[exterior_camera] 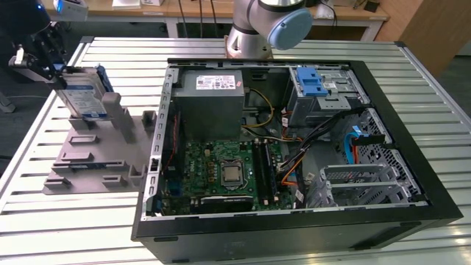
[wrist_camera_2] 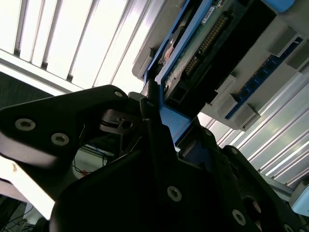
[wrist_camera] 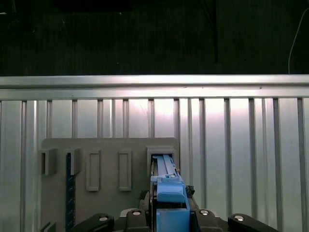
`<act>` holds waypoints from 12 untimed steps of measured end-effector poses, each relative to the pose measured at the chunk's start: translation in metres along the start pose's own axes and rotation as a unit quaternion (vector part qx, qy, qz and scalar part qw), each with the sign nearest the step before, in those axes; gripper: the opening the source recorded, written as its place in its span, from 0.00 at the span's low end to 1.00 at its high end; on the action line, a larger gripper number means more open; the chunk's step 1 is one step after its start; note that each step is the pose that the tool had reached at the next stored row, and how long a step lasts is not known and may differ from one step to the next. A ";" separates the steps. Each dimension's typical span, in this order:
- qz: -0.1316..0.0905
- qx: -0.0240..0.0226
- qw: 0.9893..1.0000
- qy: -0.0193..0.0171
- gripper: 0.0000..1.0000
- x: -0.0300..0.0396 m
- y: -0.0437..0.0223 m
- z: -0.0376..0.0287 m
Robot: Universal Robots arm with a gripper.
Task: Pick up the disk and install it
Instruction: 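Pick up the disk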
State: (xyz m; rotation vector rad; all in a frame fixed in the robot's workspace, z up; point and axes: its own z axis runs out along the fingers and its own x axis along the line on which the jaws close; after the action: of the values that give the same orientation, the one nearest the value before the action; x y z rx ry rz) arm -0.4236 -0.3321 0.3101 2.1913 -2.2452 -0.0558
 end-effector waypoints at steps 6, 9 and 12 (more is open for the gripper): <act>0.000 0.000 1.000 0.000 0.36 -0.0002 0.0001 -0.0034; 0.000 0.000 1.000 0.000 0.36 -0.0002 0.0002 -0.0049; 0.000 0.000 1.000 0.000 0.36 -0.0003 0.0002 -0.0061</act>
State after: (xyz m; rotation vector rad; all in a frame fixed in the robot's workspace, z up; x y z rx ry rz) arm -0.4236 -0.3319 0.3162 2.1913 -2.2453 -0.0558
